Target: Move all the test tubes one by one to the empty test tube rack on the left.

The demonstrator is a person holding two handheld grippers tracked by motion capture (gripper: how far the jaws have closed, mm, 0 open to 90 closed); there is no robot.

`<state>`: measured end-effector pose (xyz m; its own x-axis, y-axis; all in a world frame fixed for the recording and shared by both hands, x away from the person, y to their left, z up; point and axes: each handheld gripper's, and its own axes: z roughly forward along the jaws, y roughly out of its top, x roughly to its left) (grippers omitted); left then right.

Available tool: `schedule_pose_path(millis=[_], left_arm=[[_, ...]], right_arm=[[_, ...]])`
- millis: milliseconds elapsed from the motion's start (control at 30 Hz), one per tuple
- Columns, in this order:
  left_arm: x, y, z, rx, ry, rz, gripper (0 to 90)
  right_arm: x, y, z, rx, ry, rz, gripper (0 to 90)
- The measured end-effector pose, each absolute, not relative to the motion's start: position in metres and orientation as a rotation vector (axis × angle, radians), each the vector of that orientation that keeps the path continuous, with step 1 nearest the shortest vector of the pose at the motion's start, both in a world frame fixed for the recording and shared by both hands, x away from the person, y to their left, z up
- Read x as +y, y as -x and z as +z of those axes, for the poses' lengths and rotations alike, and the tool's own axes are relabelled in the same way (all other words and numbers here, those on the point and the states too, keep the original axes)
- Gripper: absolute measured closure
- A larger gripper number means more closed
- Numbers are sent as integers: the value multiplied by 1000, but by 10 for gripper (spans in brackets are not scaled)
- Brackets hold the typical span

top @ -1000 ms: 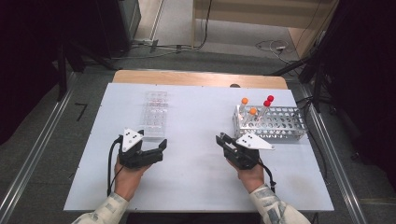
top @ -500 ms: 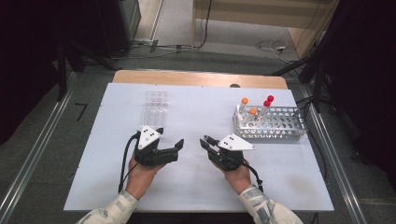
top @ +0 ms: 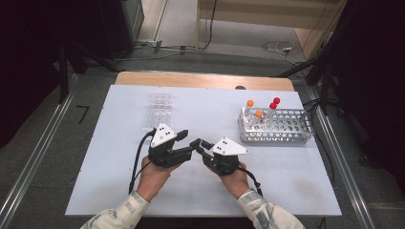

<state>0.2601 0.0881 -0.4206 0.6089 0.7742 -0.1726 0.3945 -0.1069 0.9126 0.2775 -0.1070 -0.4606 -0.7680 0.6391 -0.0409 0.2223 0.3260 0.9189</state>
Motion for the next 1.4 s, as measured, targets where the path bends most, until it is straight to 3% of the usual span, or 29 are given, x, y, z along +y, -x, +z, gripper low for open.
schedule_pose_path(millis=[633,1267,1333,1400], left_arm=[[80,-266,-430,963,-1795,416,691],[83,-267,-431,968,-1809,396,764],[83,-267,-431,969,-1807,398,765],[84,-267,-431,971,-1802,402,766]], right_arm=[[-101,-277,-464,2206,-757,1419,729],[-98,-274,-465,2215,-742,1412,727],[-98,-274,-465,2215,-745,1417,709],[-98,-275,-466,2224,-746,1423,627]])
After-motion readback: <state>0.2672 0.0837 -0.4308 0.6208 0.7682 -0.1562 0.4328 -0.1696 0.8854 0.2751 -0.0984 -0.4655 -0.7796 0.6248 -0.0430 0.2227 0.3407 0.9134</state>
